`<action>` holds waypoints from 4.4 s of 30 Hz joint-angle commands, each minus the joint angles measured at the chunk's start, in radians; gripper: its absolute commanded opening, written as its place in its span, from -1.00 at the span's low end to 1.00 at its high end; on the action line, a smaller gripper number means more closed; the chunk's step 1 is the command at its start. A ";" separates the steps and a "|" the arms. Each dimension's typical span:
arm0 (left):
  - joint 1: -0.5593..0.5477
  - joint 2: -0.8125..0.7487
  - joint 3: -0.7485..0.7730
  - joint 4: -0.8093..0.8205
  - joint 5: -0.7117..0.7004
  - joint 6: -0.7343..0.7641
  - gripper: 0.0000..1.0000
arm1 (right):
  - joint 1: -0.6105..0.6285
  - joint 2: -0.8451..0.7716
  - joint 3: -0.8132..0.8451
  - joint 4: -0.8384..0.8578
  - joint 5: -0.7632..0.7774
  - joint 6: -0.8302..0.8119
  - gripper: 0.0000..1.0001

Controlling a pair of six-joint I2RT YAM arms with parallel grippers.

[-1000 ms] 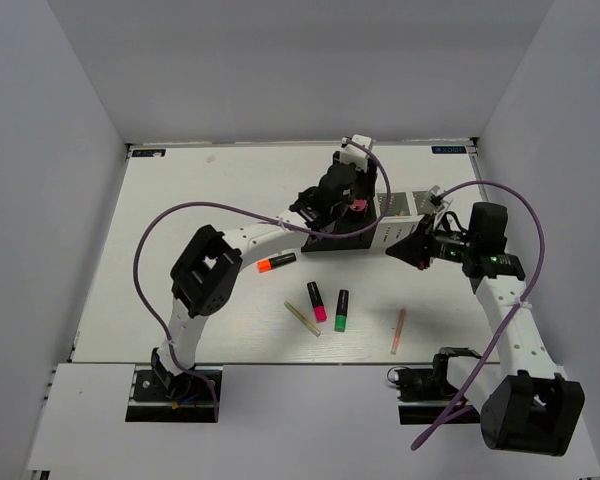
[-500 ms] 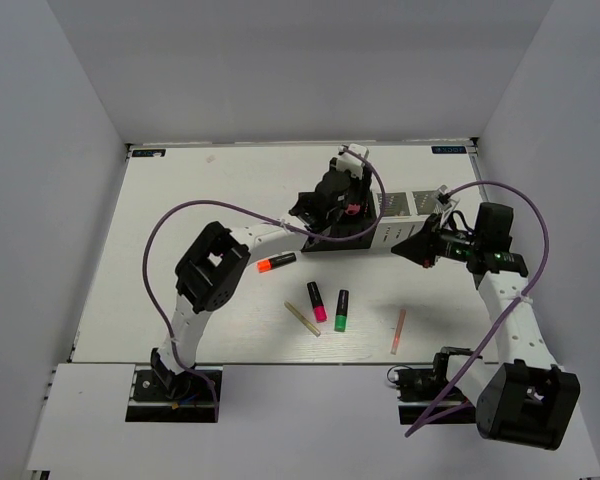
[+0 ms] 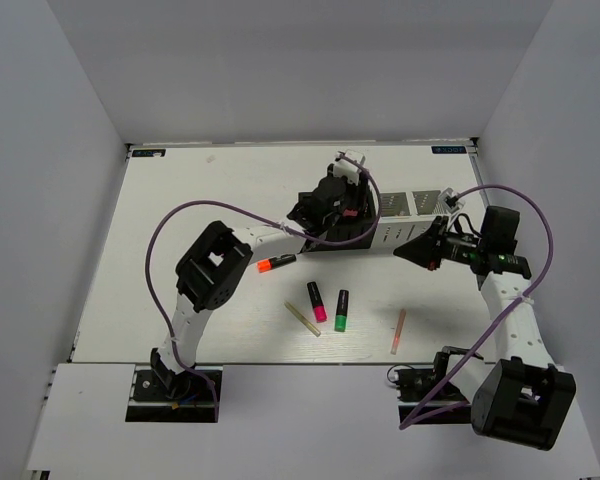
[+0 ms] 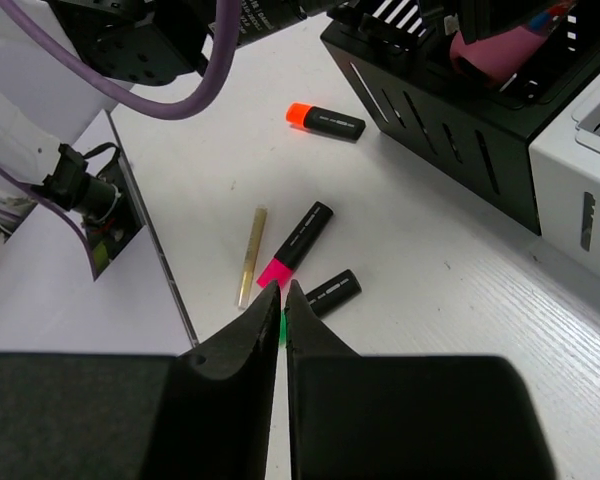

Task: Sort the stationery into containers
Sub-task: Place the stationery in the storage box, then pick up the pen from the center of the board.

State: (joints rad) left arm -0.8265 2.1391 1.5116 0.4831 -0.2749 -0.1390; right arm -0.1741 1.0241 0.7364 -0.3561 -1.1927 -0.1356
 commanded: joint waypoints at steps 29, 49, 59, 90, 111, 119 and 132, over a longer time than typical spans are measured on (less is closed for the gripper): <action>-0.019 -0.079 -0.036 0.051 0.019 -0.040 0.46 | -0.047 0.027 0.006 -0.058 -0.133 -0.084 -0.62; -0.060 -0.384 -0.030 -0.162 0.025 -0.002 -0.76 | -0.047 0.030 0.047 -0.128 -0.082 -0.107 -0.66; 0.179 -0.719 -0.166 -1.254 0.265 -0.128 0.43 | -0.007 0.169 0.322 -0.464 0.185 -0.292 0.70; 0.573 -1.493 -0.889 -1.200 0.212 -0.197 0.67 | 0.955 0.416 0.248 -0.232 1.108 0.479 0.43; 0.578 -1.490 -0.896 -1.201 0.227 -0.188 0.67 | 0.972 0.499 0.117 -0.084 1.283 0.718 -0.09; 0.578 -1.493 -0.896 -1.203 0.224 -0.185 0.67 | 0.975 0.570 0.113 -0.070 1.283 0.749 -0.09; 0.581 -1.499 -0.900 -1.204 0.227 -0.182 0.67 | 0.978 0.623 0.066 -0.095 1.338 0.686 -0.44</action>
State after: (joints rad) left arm -0.2520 0.6540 0.6205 -0.7315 -0.0490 -0.3298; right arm 0.7986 1.5757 0.8532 -0.4198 0.0814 0.5838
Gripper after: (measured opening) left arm 0.830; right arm 0.333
